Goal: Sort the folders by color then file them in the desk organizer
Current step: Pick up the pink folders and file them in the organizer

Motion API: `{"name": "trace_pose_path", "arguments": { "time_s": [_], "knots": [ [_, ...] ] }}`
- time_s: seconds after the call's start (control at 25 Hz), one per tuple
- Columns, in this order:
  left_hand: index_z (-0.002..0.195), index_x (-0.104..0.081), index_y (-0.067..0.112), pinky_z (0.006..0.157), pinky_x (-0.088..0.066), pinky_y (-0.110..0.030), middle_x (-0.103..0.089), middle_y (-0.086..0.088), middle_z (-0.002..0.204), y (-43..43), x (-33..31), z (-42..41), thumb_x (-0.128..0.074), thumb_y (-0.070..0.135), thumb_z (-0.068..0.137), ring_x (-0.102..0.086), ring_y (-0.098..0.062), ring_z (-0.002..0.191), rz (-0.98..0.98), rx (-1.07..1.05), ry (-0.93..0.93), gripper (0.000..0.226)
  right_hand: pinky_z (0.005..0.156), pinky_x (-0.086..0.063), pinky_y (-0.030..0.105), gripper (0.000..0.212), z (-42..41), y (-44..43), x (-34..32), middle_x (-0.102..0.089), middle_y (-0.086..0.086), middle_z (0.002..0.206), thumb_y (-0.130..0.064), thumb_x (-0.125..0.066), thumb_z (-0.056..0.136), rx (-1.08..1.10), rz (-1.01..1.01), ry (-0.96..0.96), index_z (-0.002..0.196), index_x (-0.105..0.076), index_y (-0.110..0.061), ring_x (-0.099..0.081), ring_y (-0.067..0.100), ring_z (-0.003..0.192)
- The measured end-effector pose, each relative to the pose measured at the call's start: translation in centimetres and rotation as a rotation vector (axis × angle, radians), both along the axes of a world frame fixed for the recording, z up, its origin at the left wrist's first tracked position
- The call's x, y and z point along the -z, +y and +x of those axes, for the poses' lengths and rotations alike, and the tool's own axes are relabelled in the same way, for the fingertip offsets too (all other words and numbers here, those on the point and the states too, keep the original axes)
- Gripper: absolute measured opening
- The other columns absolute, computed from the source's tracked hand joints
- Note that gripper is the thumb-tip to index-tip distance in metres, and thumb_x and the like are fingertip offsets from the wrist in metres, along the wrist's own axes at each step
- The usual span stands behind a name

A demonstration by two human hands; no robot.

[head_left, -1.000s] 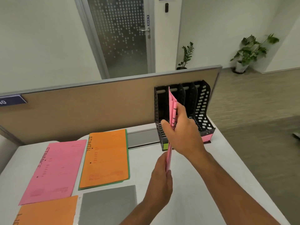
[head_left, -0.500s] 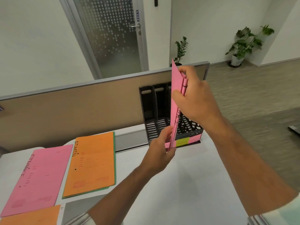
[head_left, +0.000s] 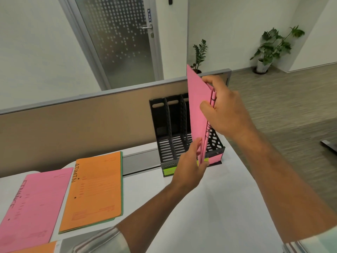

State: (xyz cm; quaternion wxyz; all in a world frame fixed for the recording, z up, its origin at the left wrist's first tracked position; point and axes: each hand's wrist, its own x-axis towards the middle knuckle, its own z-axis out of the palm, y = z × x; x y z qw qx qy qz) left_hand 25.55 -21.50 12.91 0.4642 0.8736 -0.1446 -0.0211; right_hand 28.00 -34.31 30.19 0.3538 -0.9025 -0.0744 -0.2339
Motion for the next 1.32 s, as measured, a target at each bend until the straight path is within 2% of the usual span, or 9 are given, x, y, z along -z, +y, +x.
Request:
{"name": "trace_pose_path", "arguments": {
  "time_s": [0.2, 0.28, 0.4, 0.48, 0.64, 0.84, 1.0, 1.12, 1.32],
  "knots": [
    [0.161, -0.028, 0.033, 0.114, -0.051, -0.044, -0.059, 0.002, 0.152, -2.0, -0.3, 4.3, -0.078, 0.017, 0.095, -0.059, -0.02, 0.138, 0.036, -0.026, 0.008, 0.084, 0.047, -0.037, 0.007, 0.057, 2.3, -0.7, 2.3, -0.063, -0.003, 0.08, -0.012, -0.059, 0.098, 0.034, 0.012, -0.061, 0.152, -0.043, -0.023, -0.048, 0.001, 0.048],
    [0.161, -0.028, 0.031, 0.115, -0.051, -0.047, -0.059, 0.0, 0.152, -2.6, -0.4, 6.1, -0.075, 0.016, 0.097, -0.059, -0.021, 0.138, 0.025, -0.03, 0.016, 0.081, 0.053, -0.043, 0.009, 0.058, 2.9, -1.1, 3.3, -0.069, 0.002, 0.092, -0.011, -0.058, 0.099, 0.04, 0.012, -0.099, 0.154, -0.041, -0.022, -0.05, 0.0, 0.053],
    [0.161, -0.029, 0.028, 0.114, -0.051, -0.052, -0.059, -0.001, 0.153, -3.3, -0.2, 7.6, -0.072, 0.016, 0.1, -0.06, -0.02, 0.138, -0.015, -0.038, 0.024, 0.076, 0.069, -0.064, 0.031, 0.057, 3.2, -1.4, 5.2, -0.068, 0.011, 0.125, -0.01, -0.056, 0.103, 0.037, 0.023, -0.12, 0.157, -0.038, -0.02, -0.063, 0.01, 0.074],
    [0.162, -0.029, 0.026, 0.113, -0.052, -0.052, -0.059, -0.002, 0.152, -3.6, 0.3, 8.2, -0.071, 0.018, 0.1, -0.061, -0.021, 0.137, -0.02, -0.05, 0.013, 0.076, 0.075, -0.066, 0.042, 0.057, 3.3, -1.4, 7.0, -0.064, 0.013, 0.135, -0.01, -0.055, 0.105, 0.048, 0.04, -0.106, 0.158, -0.036, -0.02, -0.068, 0.02, 0.089],
    [0.164, -0.026, 0.025, 0.112, -0.053, -0.054, -0.057, -0.004, 0.155, -3.7, 1.3, 8.9, -0.072, 0.018, 0.1, -0.059, -0.024, 0.138, -0.001, -0.021, 0.034, 0.079, 0.078, -0.066, 0.041, 0.057, 3.6, -1.5, 10.4, -0.066, 0.012, 0.13, -0.01, -0.055, 0.105, 0.091, 0.07, -0.122, 0.158, -0.037, -0.018, -0.067, 0.017, 0.09],
    [0.167, -0.015, 0.03, 0.112, -0.053, -0.054, -0.056, -0.007, 0.155, -3.4, 2.7, 8.6, -0.067, 0.016, 0.103, -0.06, -0.028, 0.137, 0.058, 0.072, 0.118, 0.084, 0.083, -0.064, 0.044, 0.057, 4.4, -1.5, 13.4, -0.067, 0.011, 0.123, -0.015, -0.053, 0.106, 0.177, 0.087, -0.008, 0.16, -0.035, -0.024, -0.068, 0.024, 0.099],
    [0.165, -0.014, 0.039, 0.116, -0.049, -0.055, -0.043, -0.005, 0.166, -2.9, 3.7, 8.2, -0.067, 0.016, 0.101, -0.052, -0.031, 0.145, 0.145, 0.145, 0.173, 0.087, 0.099, -0.058, 0.05, 0.061, 5.4, -1.9, 14.6, -0.058, 0.012, 0.145, -0.014, -0.058, 0.104, 0.213, 0.196, 0.148, 0.16, -0.032, -0.021, -0.063, 0.029, 0.125],
    [0.165, -0.017, 0.039, 0.118, -0.047, -0.053, -0.039, -0.001, 0.168, -2.0, 4.8, 7.6, -0.068, 0.021, 0.099, -0.05, -0.031, 0.146, 0.197, 0.19, 0.171, 0.084, 0.098, -0.058, 0.051, 0.064, 5.2, -2.1, 15.6, -0.062, 0.013, 0.14, -0.012, -0.061, 0.102, 0.209, 0.236, 0.218, 0.159, -0.032, -0.018, -0.066, 0.029, 0.121],
    [0.165, -0.022, 0.029, 0.122, -0.037, -0.046, -0.038, 0.001, 0.169, 0.3, 6.7, 6.1, -0.066, 0.037, 0.102, -0.038, -0.025, 0.154, 0.305, 0.158, 0.091, 0.077, 0.102, -0.056, 0.053, 0.067, 2.8, -1.5, 18.9, -0.057, 0.014, 0.147, -0.019, -0.062, 0.102, 0.219, 0.326, 0.357, 0.159, -0.028, -0.016, -0.062, 0.032, 0.128]
  ]
}}
